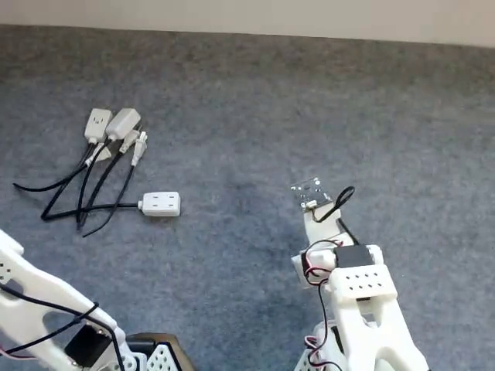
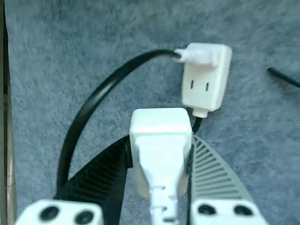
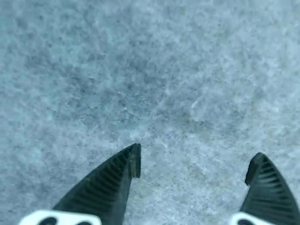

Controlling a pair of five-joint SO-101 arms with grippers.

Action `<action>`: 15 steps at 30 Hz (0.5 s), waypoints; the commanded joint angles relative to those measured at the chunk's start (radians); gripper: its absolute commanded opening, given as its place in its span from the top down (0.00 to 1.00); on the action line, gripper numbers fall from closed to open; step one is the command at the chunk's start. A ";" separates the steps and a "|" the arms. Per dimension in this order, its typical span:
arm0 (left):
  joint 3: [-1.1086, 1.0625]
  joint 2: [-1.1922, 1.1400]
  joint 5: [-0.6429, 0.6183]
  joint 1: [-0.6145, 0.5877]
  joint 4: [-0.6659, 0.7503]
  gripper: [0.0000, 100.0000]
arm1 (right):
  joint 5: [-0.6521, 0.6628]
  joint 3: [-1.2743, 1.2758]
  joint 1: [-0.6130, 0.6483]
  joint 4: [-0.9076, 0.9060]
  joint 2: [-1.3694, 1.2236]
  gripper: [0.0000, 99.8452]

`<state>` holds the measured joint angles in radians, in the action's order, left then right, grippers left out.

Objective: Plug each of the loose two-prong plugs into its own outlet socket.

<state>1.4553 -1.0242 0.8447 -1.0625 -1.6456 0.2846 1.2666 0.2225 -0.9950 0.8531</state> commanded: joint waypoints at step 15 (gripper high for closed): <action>0.053 -0.111 0.008 -0.097 0.020 0.80 | -0.005 -0.005 0.010 0.010 0.016 0.66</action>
<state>1.4584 -1.1561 0.8523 -1.1347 -1.6364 0.2846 1.2666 0.2225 -0.9950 0.8531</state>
